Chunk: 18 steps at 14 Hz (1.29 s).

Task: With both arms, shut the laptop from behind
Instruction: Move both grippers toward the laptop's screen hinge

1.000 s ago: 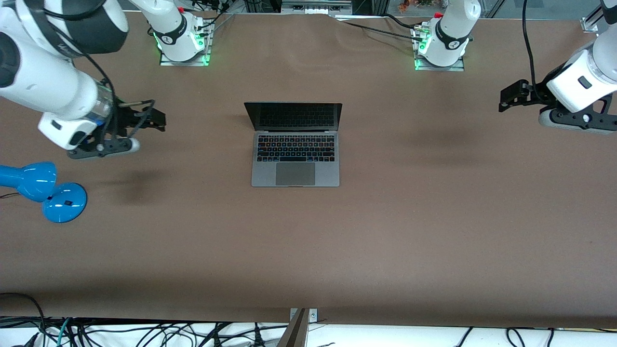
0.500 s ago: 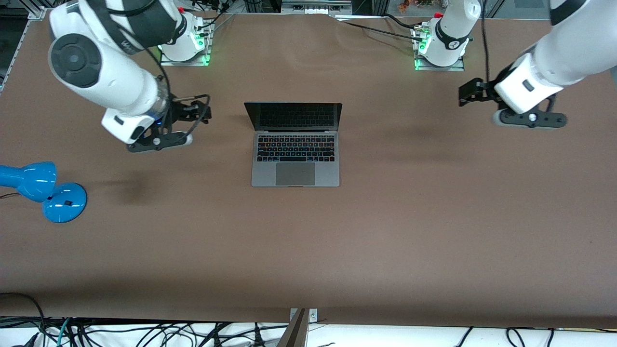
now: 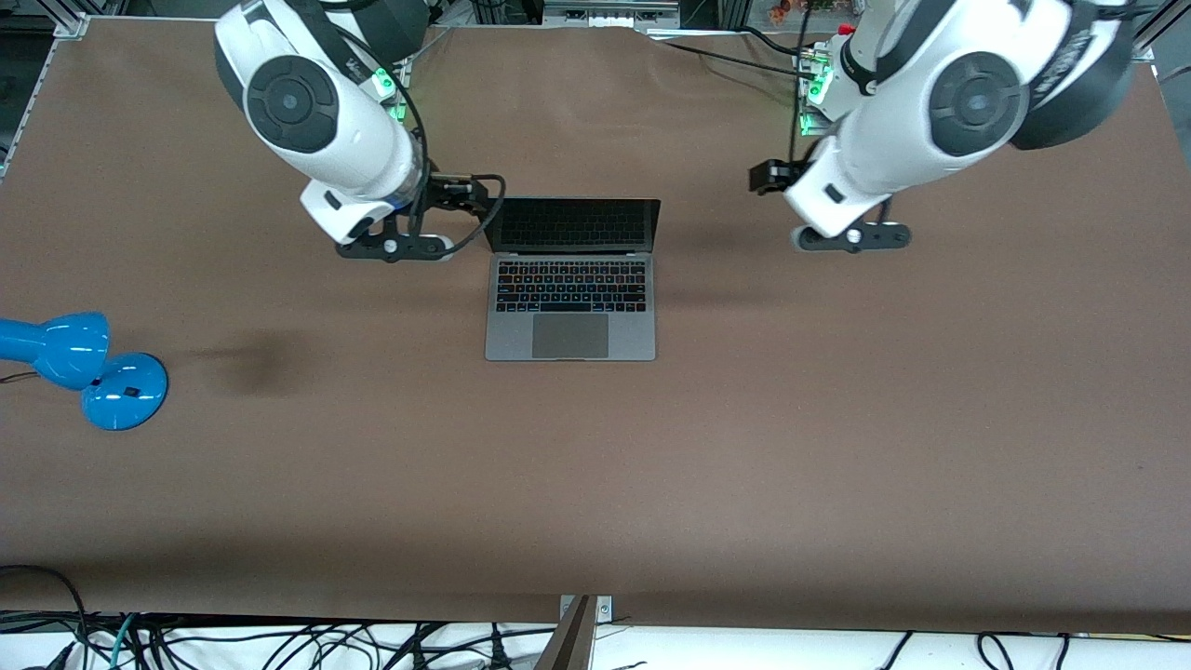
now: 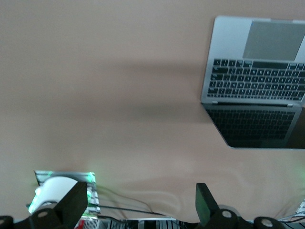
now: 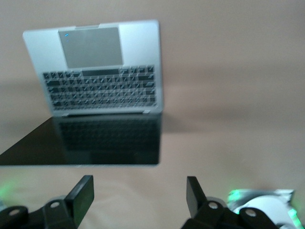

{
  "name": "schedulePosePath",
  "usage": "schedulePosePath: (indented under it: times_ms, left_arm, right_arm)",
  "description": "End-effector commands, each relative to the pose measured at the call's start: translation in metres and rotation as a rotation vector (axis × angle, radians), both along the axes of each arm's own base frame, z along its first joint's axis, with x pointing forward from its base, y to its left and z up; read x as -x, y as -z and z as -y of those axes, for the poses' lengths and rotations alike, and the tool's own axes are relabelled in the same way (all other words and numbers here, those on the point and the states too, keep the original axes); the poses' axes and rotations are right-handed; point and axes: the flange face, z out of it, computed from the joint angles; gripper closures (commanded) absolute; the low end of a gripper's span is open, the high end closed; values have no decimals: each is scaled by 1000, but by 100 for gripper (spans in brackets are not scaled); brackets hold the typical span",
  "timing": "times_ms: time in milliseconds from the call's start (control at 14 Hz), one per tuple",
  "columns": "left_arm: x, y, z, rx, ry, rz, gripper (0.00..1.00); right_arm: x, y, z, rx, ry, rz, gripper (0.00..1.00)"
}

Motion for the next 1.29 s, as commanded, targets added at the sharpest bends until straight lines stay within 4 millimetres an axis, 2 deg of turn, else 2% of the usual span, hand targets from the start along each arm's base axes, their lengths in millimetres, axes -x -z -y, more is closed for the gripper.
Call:
schedulePosePath:
  times_ms: [0, 214, 286, 357, 500, 571, 714, 786, 857, 1000, 1214]
  left_arm:
    - [21, 6, 42, -14, -29, -37, 0]
    - [44, 35, 91, -43, -74, -84, 0]
    - [49, 41, 105, -30, -72, -85, 4]
    - [57, 49, 120, -26, -73, -84, 10]
    - [69, 68, 149, -50, -152, -89, 20]
    - [74, 79, 161, -77, -196, -97, 38]
    - [78, 83, 169, -77, -219, -101, 95]
    - [79, 88, 167, -82, -221, -114, 100]
    - [79, 92, 166, -86, -222, -124, 100]
    - [83, 109, 167, -72, -182, -169, 100]
    - [78, 125, 165, -57, -158, -195, 100]
  right_arm:
    - [11, 10, -11, -54, 40, -87, 19]
    - [24, 28, -28, -69, -2, -143, 33]
    - [29, 39, -28, -66, -5, -174, 39]
    - [33, 46, -30, -78, 2, -209, 53]
    - [42, 61, -32, -89, 9, -283, 65]
    - [44, 63, -31, -84, 1, -304, 72]
    - [50, 74, -29, -82, -63, -361, 91]
    - [53, 79, -27, -87, -100, -391, 98]
    - [55, 81, -26, -85, -115, -408, 100]
    - [59, 90, -25, -74, -118, -435, 100]
    - [63, 111, -25, -67, -114, -467, 100]
